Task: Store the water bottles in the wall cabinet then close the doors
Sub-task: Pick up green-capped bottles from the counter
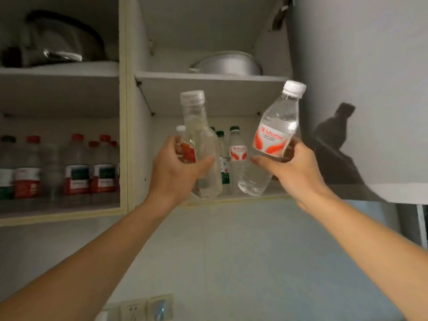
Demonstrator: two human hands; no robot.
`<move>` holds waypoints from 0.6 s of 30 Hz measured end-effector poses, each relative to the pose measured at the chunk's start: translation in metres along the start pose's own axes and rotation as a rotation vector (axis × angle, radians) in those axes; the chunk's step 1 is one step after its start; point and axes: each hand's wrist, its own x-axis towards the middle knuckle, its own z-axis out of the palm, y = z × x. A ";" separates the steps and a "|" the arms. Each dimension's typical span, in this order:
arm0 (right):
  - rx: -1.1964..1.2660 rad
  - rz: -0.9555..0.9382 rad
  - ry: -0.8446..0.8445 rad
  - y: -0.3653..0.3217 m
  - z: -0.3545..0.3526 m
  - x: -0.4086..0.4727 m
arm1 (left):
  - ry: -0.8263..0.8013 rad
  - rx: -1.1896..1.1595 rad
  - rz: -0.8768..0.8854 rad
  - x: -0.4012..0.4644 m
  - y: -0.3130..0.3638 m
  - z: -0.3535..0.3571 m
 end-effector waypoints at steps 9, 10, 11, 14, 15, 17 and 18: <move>-0.081 0.203 -0.146 0.031 0.025 0.071 | -0.188 0.185 -0.192 0.062 -0.010 0.035; -0.087 0.213 -0.157 0.040 0.027 0.074 | -0.192 0.189 -0.219 0.064 -0.016 0.040; -0.092 0.218 -0.169 0.049 0.028 0.077 | -0.196 0.191 -0.245 0.065 -0.022 0.043; -0.079 0.201 -0.189 0.069 0.028 0.086 | -0.216 0.204 -0.296 0.069 -0.039 0.053; -0.080 0.193 -0.202 0.074 0.028 0.089 | -0.226 0.197 -0.312 0.070 -0.044 0.055; -0.082 0.184 -0.252 0.082 0.029 0.093 | -0.246 0.182 -0.335 0.070 -0.052 0.058; -0.086 0.182 -0.282 0.085 0.030 0.094 | -0.256 0.186 -0.337 0.070 -0.055 0.059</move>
